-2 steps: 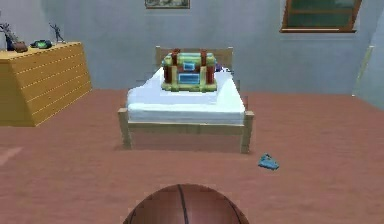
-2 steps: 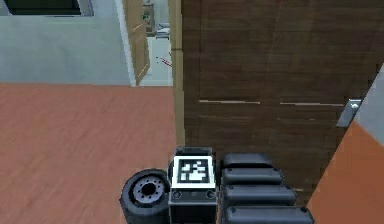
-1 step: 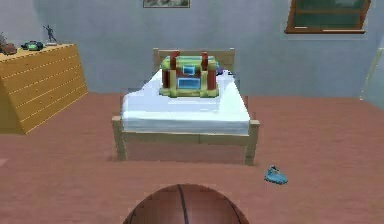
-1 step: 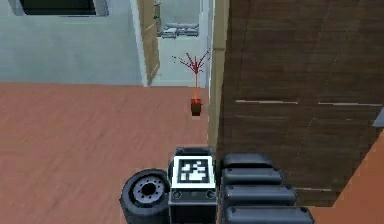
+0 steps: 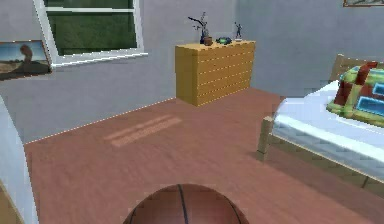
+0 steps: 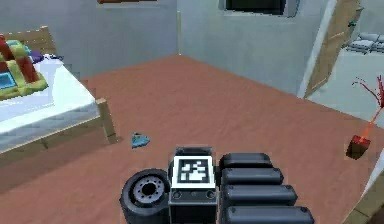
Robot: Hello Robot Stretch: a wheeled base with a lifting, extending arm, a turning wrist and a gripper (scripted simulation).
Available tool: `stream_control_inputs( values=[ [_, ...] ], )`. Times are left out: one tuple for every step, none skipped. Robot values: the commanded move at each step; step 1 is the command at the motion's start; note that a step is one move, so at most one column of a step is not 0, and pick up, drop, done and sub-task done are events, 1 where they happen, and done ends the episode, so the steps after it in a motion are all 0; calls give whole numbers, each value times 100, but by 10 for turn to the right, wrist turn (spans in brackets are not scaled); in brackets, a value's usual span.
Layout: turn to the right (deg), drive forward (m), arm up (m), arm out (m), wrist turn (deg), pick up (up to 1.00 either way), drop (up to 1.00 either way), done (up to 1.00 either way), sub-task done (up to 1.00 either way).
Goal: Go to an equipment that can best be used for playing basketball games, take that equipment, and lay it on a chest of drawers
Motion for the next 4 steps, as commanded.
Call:
stream_control_inputs(
  values=[
    [0, 60, 0, 0, 0, 0, 0, 0, 0],
    [0, 100, 0, 0, 0, 0, 0, 0, 0],
    [30, 0, 0, 0, 0, 0, 0, 0, 0],
    [0, 100, 0, 0, 0, 0, 0, 0, 0]
  ],
)
